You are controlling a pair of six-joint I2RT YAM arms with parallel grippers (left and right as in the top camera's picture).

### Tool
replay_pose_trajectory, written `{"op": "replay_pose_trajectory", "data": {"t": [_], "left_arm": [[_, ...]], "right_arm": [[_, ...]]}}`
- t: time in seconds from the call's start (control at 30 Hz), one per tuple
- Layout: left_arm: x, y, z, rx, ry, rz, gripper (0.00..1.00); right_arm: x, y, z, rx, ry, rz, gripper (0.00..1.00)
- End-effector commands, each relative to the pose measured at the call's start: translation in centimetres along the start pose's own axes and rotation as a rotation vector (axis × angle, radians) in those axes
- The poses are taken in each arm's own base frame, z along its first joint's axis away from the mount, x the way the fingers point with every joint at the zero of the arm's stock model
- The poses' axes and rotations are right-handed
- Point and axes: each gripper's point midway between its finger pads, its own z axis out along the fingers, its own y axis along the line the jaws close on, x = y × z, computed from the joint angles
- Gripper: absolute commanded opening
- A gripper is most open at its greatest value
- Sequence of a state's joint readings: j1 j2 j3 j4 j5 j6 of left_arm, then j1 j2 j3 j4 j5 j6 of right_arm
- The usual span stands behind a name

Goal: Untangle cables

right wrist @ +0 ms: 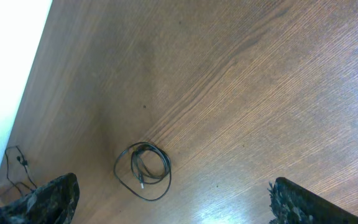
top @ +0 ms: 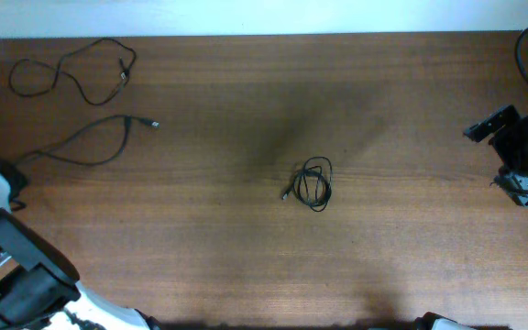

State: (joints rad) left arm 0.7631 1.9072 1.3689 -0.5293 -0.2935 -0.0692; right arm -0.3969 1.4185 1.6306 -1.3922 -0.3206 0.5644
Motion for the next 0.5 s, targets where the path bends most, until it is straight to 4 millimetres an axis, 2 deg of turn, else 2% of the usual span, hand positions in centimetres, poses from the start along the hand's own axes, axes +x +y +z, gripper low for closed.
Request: {"op": "replay_pose_trajectory", "data": {"t": [0.0, 0.17, 0.23, 0.37, 0.4, 0.47], "left_arm": [[-0.6, -1.4, 0.7, 0.132, -0.022, 0.09, 0.0], [-1.5, -2.1, 2.7, 0.141, -0.069, 0.146, 0.0], [-3.3, -2.2, 2.9, 0.138, -0.143, 0.141, 0.0], [-6.9, -3.3, 2.0, 0.197, -0.294, 0.118, 0.0], [-7.8, -4.2, 1.4, 0.251, -0.339, 0.12, 0.0], [-9.9, -7.4, -0.7, 0.449, -0.458, 0.146, 0.0]], "right_arm": [[-0.1, -0.3, 0.0, 0.011, -0.007, -0.008, 0.99], [-0.1, -0.3, 0.0, 0.011, -0.007, -0.008, 0.99], [-0.1, -0.3, 0.0, 0.01, -0.007, -0.008, 0.98], [-0.1, -0.3, 0.0, 0.01, -0.007, -0.008, 0.98], [-0.1, -0.3, 0.0, 0.011, -0.007, -0.008, 0.99], [-0.1, -0.3, 0.0, 0.011, -0.007, -0.008, 0.99]]}}
